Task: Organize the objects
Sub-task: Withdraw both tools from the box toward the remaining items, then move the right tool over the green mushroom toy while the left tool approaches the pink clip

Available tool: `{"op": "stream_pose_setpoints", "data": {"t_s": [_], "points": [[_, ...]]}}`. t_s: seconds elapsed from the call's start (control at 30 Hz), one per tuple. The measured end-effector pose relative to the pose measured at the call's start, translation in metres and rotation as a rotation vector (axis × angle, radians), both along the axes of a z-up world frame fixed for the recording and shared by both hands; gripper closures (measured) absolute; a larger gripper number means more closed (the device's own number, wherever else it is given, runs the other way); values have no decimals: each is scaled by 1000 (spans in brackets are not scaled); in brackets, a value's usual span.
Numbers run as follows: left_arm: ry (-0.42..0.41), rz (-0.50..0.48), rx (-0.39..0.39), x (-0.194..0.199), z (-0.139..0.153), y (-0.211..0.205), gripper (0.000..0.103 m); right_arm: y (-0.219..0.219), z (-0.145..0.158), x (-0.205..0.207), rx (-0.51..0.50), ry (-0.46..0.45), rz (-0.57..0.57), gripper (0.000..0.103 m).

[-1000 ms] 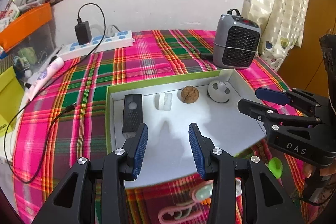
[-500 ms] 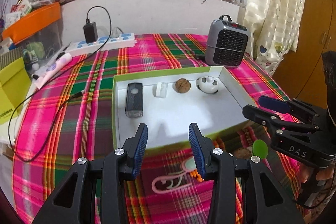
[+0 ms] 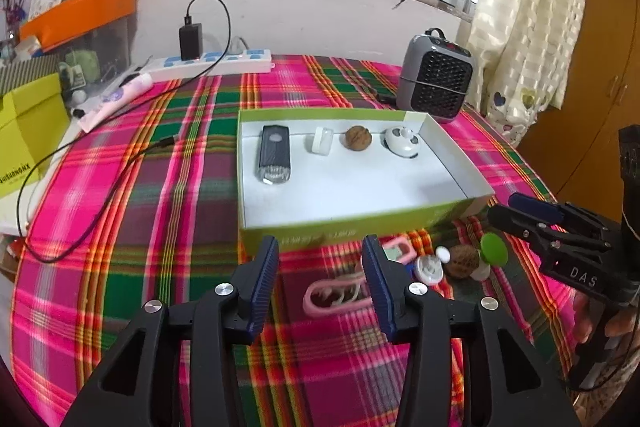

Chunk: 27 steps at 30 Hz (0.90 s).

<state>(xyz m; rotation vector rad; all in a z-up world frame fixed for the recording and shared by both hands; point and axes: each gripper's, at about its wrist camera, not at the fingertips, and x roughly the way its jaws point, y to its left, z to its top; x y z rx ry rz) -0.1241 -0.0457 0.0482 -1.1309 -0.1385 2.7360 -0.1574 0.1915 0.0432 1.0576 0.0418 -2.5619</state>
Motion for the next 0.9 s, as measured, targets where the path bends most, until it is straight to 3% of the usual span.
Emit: {"op": "stream_pose_setpoints", "data": {"t_s": [0.43,0.8,0.9], "points": [[-44,-66,-1,12,-21,-4,57,10,-10,23,-16,-5,20,54],[-36,-157,33,-1,-28,5,57,14,-17,28,-27,-28,30,52],[-47,-177,12,-2,-31,11,57,13,-18,28,-27,-30,36,51]]}}
